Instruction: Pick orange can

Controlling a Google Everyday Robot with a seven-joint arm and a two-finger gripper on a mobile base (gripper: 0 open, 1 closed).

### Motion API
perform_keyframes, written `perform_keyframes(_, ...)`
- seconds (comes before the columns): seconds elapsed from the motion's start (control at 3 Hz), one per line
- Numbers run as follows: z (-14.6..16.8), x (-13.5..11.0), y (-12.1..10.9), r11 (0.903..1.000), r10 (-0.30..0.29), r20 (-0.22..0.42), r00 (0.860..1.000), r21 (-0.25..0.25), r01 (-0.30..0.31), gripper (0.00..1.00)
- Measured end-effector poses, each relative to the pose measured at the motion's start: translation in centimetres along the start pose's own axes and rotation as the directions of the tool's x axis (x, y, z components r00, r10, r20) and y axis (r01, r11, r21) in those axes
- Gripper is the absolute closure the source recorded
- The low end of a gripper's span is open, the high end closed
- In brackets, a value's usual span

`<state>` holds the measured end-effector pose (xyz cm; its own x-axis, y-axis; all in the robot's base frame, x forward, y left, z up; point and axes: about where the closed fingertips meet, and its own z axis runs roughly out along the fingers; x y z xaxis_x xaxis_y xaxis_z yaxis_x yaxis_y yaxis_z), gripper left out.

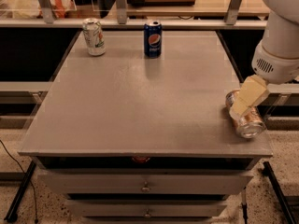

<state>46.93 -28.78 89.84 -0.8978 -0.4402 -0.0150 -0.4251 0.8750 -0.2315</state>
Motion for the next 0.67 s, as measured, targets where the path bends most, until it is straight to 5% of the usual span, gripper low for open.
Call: perform_keyframes(0.67, 1.6, -1.1, 1.7, 0.9937, 0.085, 0.011, 0.996, -0.074, -0.084, 0.0)
